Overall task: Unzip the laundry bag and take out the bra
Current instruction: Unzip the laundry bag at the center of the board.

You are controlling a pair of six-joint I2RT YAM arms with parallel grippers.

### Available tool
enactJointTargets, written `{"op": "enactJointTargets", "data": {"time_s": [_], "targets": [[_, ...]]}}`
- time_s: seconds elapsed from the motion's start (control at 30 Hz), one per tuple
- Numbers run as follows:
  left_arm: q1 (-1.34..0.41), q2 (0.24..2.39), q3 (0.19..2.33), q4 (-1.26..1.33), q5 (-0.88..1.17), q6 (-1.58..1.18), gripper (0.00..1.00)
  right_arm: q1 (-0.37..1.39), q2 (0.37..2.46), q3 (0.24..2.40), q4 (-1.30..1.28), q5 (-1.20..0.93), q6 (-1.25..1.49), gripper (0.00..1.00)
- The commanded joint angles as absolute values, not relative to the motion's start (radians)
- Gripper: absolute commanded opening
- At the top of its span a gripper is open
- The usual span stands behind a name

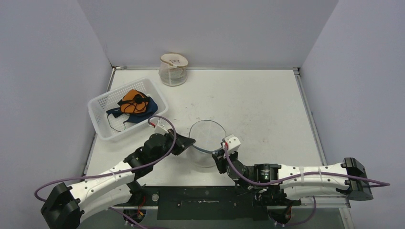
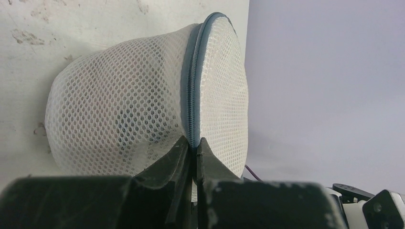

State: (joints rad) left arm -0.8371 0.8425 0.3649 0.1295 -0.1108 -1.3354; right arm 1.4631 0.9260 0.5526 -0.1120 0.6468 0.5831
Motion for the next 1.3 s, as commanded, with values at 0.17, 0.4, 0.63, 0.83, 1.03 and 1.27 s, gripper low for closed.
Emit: {"op": "enactJointTargets", "data": {"time_s": [0.17,0.4,0.63,0.83,1.03,1.27], "targets": [[-0.732,0.966,0.426,0.213,0.095,-1.223,0.05,1.476,0.929,0.54,-0.111,0.729,0.608,0.05],[-0.742,0.897,0.434,0.109,0.145,-1.199,0.87,1.476,0.971,0.575,-0.07,0.697,0.576,0.05],[-0.826,0.765,0.403,0.042,0.094,-1.264,0.94,1.476,0.989,0.578,-0.024,0.653,0.559,0.05],[-0.889,0.81,0.431,0.104,0.043,-1.274,0.85,1.478,1.009,0.59,0.046,0.567,0.545,0.05],[-0.89,0.879,0.456,0.133,0.009,-1.256,0.65,1.477,1.014,0.617,0.028,0.545,0.554,0.05],[-0.885,0.868,0.438,0.114,-0.063,-1.257,0.4,1.477,1.011,0.651,-0.048,0.562,0.591,0.05]]}}
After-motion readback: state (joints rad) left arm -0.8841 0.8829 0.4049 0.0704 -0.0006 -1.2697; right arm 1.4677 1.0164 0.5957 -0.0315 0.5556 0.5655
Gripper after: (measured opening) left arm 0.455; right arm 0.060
